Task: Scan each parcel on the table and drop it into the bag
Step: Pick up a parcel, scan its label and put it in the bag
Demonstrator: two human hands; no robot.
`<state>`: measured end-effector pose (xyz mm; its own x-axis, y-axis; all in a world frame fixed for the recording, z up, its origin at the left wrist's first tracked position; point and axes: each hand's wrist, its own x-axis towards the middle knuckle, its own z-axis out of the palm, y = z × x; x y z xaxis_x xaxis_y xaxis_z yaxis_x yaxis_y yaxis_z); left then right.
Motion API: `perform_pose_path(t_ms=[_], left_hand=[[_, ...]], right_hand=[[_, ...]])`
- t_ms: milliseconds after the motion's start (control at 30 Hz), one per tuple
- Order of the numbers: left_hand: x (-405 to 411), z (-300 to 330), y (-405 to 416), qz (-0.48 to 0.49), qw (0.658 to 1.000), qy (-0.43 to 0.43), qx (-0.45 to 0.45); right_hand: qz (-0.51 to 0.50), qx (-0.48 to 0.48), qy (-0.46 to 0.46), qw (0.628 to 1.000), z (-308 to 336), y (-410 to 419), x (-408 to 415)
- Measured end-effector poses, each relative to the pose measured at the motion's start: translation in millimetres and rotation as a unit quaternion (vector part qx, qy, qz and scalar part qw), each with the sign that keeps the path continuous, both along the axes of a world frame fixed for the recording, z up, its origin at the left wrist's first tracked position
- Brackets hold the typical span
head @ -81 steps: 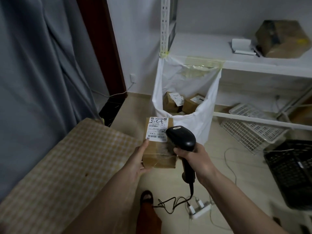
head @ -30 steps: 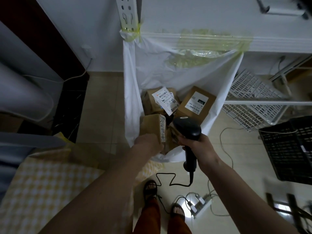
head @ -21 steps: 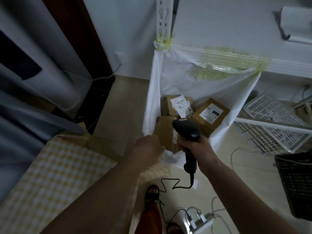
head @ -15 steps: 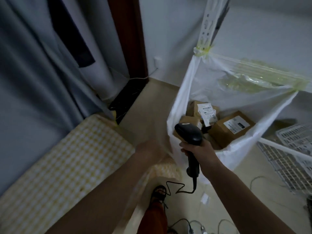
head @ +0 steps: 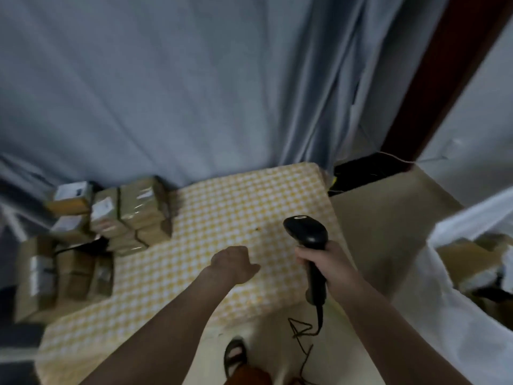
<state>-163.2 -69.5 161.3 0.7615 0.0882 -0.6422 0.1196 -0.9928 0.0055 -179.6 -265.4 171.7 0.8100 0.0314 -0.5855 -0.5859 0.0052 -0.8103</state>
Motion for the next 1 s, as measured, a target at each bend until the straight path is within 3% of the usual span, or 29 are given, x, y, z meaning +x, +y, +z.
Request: perform_pose_path(t_ms=[467,1000], left_hand=[[-103,20,215,0.240,0.970,-0.041,-0.025],[-167,-6,469,0.323,0.943,-0.041,-0.069]], right_hand=[[0.176,0.022,-0.047,0.983,24,217,-15],[0.243,-0.017,-0.025,0.970,16,473,-43]])
